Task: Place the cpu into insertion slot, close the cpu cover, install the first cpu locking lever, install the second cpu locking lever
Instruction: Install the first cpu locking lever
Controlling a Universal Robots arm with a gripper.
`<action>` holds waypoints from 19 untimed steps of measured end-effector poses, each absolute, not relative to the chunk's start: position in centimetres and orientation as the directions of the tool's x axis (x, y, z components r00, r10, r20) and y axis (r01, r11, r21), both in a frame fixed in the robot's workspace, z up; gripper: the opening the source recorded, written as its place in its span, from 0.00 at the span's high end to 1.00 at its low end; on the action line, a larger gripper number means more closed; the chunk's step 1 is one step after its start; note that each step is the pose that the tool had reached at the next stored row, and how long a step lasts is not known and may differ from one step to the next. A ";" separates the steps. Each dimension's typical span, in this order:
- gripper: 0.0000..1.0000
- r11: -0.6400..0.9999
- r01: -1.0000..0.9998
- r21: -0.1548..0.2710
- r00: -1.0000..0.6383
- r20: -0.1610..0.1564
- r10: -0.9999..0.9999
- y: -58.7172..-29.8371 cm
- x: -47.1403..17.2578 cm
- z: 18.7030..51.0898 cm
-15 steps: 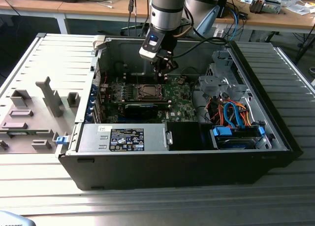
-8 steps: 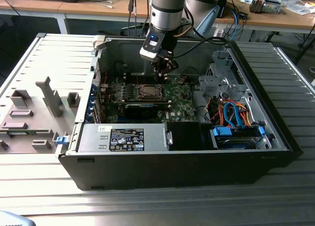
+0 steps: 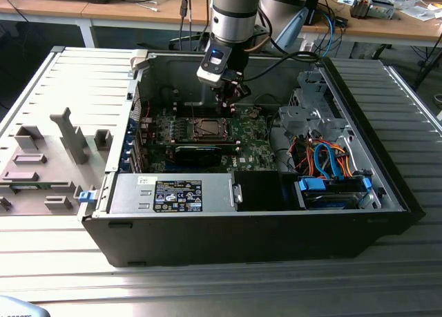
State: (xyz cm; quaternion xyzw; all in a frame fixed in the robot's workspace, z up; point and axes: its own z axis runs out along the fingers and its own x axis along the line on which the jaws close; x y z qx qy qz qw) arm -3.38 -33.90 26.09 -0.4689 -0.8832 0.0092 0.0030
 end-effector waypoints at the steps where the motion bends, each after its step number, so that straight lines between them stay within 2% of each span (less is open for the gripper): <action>1: 0.89 0.562 0.827 -0.019 -0.562 -0.003 0.827 -33.9 -3.4 26.1; 19: 0.89 0.600 0.800 -0.019 -0.600 -0.003 0.800 -33.9 -3.4 26.1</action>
